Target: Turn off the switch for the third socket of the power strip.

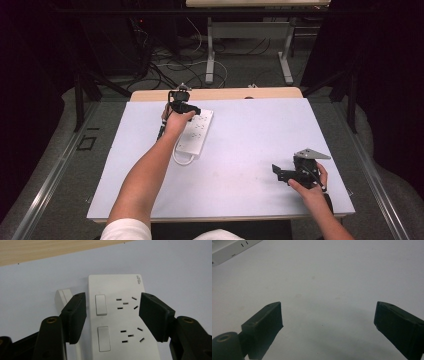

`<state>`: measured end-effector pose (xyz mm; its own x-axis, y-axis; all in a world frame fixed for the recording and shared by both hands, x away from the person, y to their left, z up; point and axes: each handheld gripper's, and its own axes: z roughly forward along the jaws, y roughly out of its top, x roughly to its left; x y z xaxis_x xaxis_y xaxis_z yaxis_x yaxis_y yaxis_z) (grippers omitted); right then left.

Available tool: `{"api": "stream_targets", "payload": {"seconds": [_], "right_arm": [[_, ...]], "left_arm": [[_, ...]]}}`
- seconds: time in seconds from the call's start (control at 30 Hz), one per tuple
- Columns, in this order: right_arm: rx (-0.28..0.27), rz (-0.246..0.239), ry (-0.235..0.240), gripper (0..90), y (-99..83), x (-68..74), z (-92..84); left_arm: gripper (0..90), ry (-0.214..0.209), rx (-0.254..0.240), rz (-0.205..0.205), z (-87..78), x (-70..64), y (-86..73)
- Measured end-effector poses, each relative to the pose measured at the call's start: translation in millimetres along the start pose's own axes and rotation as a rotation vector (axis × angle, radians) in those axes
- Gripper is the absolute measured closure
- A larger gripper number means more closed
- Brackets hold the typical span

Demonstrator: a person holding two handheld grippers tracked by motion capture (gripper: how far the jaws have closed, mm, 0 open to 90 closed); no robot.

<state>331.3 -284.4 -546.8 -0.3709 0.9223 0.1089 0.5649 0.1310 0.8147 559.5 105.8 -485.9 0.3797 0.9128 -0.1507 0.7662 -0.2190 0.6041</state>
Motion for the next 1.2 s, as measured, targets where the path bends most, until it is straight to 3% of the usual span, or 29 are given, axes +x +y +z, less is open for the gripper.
{"api": "stream_targets", "payload": {"seconds": [0.2, 0.53, 0.67, 0.73, 0.93, 1.2], "right_arm": [[-0.002, -0.004, 0.001, 7.6, 0.0, 0.0, 0.0], [-0.006, 0.002, 0.002, 7.6, 0.2, 0.1, -0.3], [-0.004, 0.002, 0.003, 7.6, 0.1, 0.2, -0.3], [-0.004, 0.003, 0.002, 7.7, 0.2, 0.3, -0.4], [-0.003, -0.001, 0.003, 7.6, 0.2, 0.3, -0.7], [-0.003, -0.001, 0.002, 7.6, 0.0, 0.3, -0.8]], "left_arm": [[38.1, 0.005, -0.004, 0.02, -7.4, -0.8, -0.3], [37.2, 0.022, -0.014, 0.09, -25.3, -8.6, 0.9], [37.3, -0.023, -0.015, 0.097, -31.1, -10.2, -0.8], [37.3, -0.025, -0.018, 0.115, -33.4, -11.6, -2.2], [36.3, -0.042, -0.018, 0.114, -40.9, -15.4, -6.5], [21.6, -0.068, -0.036, 0.13, -52.3, -17.5, -12.5]]}}
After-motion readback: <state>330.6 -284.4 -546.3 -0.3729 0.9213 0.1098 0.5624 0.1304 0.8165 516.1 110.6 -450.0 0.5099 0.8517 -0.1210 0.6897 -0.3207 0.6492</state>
